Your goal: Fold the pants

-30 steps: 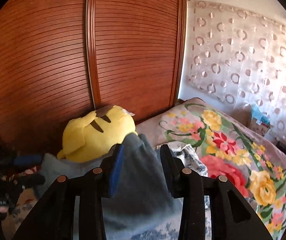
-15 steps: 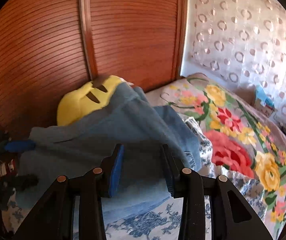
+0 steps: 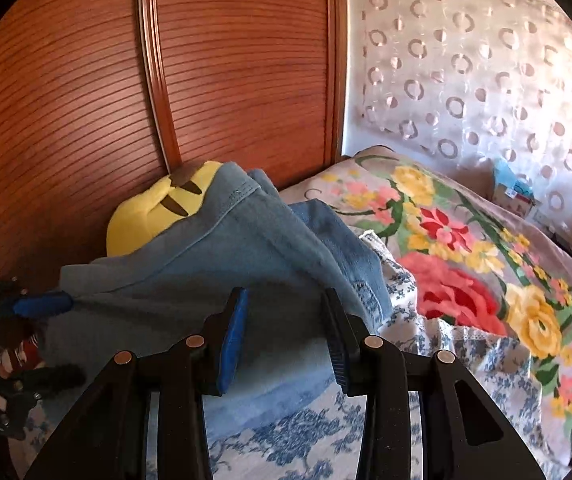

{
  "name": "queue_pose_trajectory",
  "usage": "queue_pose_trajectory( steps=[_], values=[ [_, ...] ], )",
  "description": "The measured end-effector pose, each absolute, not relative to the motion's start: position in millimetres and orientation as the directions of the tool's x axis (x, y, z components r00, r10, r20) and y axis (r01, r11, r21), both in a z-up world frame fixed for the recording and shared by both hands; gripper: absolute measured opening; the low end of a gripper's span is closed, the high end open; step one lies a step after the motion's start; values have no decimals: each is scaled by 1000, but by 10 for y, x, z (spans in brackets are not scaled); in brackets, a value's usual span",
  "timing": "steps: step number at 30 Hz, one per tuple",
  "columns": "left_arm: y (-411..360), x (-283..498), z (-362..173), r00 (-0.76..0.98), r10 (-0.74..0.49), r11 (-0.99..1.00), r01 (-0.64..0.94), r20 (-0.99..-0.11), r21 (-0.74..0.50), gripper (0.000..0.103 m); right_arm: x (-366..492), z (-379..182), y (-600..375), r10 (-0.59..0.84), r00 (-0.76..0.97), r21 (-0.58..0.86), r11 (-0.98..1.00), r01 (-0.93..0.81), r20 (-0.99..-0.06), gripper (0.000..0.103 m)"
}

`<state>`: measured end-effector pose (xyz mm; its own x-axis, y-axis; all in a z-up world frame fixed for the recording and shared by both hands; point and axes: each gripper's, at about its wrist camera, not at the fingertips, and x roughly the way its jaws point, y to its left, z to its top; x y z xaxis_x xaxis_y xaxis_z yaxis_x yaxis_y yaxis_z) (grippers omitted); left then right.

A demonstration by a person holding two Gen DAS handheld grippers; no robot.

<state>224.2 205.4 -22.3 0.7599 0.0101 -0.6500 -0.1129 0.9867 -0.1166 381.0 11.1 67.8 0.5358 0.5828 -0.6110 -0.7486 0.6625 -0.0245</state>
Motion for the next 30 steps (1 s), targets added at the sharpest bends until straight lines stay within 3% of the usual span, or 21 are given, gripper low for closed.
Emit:
queue_pose_trajectory(
  steps=[2, 10, 18, 30],
  values=[
    [2049, 2243, -179, 764, 10, 987, -111, -645, -116, 78, 3715, 680, 70, 580, 545, -29, 668, -743, -606, 39],
    [2046, 2185, 37, 796, 42, 987, -127, -604, -99, 84, 3470, 711, -74, 582, 556, -23, 678, -734, -593, 41],
    [1936, 2051, 196, 824, 75, 990, -128, -562, -57, 84, 3257, 728, -215, 584, 583, -9, 703, -711, -565, 67],
    [1652, 1861, 247, 826, 73, 993, -113, -559, -38, 84, 2720, 619, -581, 523, 629, 21, 778, -628, -575, 77]
  ],
)
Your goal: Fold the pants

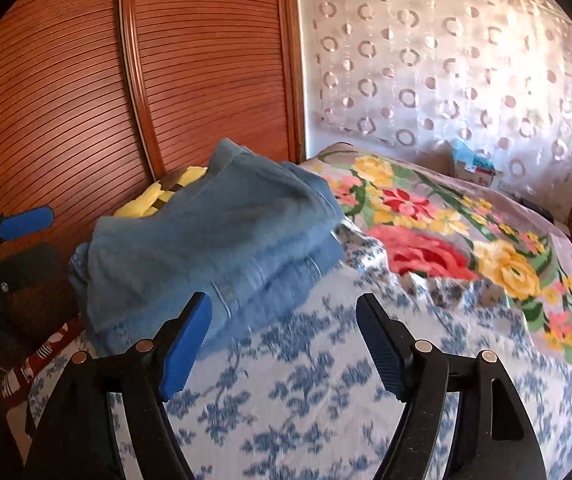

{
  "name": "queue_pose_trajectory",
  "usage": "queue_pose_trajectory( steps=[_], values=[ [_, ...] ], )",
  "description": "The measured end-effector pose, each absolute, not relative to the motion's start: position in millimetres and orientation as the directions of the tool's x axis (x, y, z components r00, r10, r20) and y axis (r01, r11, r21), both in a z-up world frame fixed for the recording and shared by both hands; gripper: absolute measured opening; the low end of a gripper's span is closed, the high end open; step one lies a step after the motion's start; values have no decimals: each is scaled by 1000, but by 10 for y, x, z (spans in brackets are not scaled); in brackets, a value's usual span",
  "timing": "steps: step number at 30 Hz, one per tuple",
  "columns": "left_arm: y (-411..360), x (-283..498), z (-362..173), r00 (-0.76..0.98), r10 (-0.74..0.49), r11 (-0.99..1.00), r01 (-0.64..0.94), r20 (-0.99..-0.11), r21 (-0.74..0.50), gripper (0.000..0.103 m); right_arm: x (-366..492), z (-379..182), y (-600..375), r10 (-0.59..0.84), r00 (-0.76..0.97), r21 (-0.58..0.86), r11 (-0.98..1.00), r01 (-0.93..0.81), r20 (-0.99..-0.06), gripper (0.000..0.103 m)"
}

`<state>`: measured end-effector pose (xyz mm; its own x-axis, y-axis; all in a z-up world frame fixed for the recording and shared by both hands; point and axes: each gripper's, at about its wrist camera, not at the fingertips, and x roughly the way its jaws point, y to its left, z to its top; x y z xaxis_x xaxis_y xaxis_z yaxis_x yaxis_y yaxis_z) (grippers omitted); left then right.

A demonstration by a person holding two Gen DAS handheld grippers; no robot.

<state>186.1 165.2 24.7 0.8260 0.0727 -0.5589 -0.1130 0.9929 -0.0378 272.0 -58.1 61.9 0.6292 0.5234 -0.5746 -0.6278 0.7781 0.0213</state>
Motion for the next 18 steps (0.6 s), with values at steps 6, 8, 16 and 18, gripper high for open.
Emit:
queue_pose_trajectory(
  steps=[6, 8, 16, 18],
  values=[
    [1424, 1729, 186, 829, 16, 996, -62, -559, -64, 84, 2363, 616, -803, 489, 666, 31, 818, -575, -563, 77],
    [1311, 1699, 139, 826, -1, 997, -43, -564, -64, 84, 2228, 611, -894, 472, 682, 34, 834, -550, -558, 77],
    [904, 1564, -47, 800, -50, 998, 20, -598, -57, 84, 1732, 620, -1173, 414, 718, 46, 880, -472, -559, 77],
    [843, 1528, -71, 797, -60, 998, 33, -601, -56, 84, 1587, 633, -1242, 400, 733, 47, 891, -452, -550, 77]
  ],
)
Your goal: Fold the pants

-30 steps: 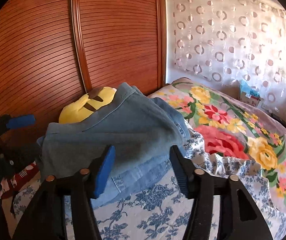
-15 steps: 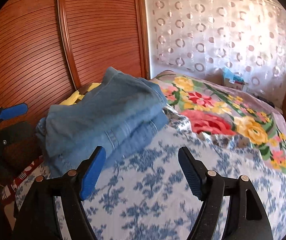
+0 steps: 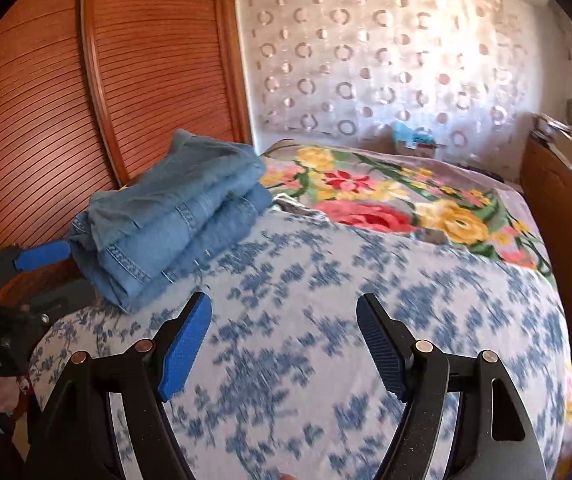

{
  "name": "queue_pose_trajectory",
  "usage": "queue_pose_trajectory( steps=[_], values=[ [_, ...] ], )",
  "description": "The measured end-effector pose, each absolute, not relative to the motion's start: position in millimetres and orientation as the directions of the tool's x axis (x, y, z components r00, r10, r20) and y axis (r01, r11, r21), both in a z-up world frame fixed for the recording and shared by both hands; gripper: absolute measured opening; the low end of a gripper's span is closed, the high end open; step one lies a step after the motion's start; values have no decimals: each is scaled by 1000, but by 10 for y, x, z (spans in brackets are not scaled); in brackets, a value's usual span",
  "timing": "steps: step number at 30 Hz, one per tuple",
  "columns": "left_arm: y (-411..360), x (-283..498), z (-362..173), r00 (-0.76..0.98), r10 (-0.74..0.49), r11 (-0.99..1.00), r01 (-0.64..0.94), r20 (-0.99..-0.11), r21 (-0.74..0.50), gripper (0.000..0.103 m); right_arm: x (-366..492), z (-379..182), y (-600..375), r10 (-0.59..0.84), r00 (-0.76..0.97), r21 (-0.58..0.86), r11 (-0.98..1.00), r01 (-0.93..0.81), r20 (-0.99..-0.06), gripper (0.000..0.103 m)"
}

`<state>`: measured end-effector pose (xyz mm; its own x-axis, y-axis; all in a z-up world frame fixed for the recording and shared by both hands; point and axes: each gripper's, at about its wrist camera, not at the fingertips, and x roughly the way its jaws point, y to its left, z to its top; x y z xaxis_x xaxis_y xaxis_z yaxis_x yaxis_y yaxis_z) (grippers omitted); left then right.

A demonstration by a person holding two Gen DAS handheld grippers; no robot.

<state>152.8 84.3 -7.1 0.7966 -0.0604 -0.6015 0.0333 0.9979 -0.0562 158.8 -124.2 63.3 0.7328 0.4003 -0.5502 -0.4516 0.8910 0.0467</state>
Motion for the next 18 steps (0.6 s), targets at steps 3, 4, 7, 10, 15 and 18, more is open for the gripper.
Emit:
queue_pose_trajectory(
  steps=[3, 4, 7, 10, 15, 18],
  values=[
    [722, 1442, -103, 793, -76, 997, 55, -604, -53, 84, 1374, 643, -1340, 381, 754, 45, 904, -424, -535, 77],
    [676, 1401, -105, 794, -77, 997, 58, -603, -51, 84, 1310, 644, -1357, 377, 759, 46, 907, -419, -531, 77],
    [586, 1294, -76, 800, -89, 996, 70, -594, -55, 84, 1084, 664, -1421, 357, 779, 37, 918, -396, -515, 77],
    [479, 1170, -21, 809, -99, 995, 91, -580, -43, 84, 854, 689, -1509, 340, 796, 37, 927, -372, -502, 77],
    [337, 964, 81, 824, -109, 993, 110, -556, -32, 84, 536, 665, -1633, 324, 818, 40, 937, -348, -476, 77],
    [276, 828, 129, 830, -115, 993, 117, -545, -32, 84, 413, 656, -1635, 317, 826, 39, 940, -339, -465, 77]
  ],
)
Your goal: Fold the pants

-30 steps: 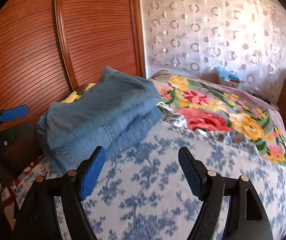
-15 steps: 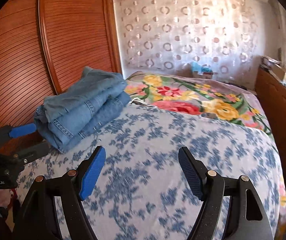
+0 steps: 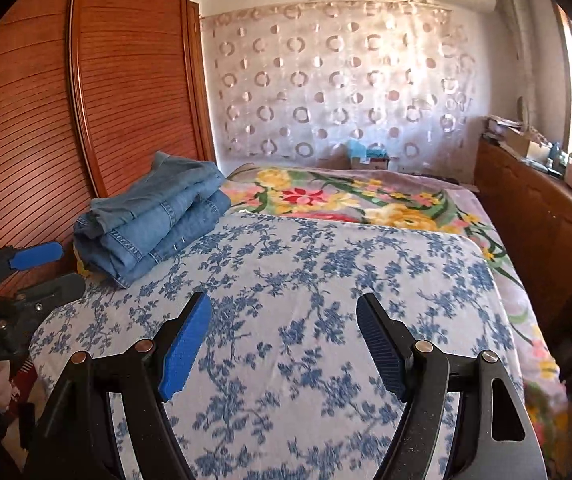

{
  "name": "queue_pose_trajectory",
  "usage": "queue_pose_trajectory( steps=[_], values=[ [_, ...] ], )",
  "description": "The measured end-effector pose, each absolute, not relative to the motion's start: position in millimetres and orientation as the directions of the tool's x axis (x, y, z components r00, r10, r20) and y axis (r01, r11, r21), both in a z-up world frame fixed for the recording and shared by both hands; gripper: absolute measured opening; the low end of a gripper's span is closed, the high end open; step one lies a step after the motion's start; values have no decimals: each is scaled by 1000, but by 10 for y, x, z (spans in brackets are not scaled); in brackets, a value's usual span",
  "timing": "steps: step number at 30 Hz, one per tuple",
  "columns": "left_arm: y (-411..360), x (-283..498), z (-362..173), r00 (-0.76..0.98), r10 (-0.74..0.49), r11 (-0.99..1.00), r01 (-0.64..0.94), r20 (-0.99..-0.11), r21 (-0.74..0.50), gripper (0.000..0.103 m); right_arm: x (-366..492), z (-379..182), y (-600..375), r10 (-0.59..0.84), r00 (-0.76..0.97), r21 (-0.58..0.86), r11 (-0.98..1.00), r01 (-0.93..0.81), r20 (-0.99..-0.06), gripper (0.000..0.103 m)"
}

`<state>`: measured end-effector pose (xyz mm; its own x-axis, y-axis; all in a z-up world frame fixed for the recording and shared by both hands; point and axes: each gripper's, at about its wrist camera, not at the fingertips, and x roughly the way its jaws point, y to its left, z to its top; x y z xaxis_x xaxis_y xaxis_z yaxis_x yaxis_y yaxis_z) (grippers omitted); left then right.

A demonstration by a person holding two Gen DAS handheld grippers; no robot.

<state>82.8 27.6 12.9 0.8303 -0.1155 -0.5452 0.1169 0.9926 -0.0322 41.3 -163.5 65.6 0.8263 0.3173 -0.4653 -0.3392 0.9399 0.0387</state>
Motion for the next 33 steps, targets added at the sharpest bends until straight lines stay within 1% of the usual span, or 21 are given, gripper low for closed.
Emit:
queue_pose_trajectory(
  steps=[11, 17, 26, 33],
  values=[
    [150, 505, 246, 848, -120, 991, 137, -516, -4, 84, 69, 642, -1745, 300, 857, 44, 949, -311, -419, 77],
    [134, 418, 329, 860, -130, 990, 141, -493, -15, 84, 0, 662, -1811, 297, 868, 54, 952, -301, -398, 77],
    [154, 294, 475, 885, -124, 992, 128, -448, -21, 84, -163, 673, -1842, 266, 908, 32, 962, -270, -325, 77],
    [184, 248, 496, 893, -111, 993, 113, -437, -21, 84, -152, 592, -1852, 256, 922, 38, 966, -256, -290, 77]
  ],
)
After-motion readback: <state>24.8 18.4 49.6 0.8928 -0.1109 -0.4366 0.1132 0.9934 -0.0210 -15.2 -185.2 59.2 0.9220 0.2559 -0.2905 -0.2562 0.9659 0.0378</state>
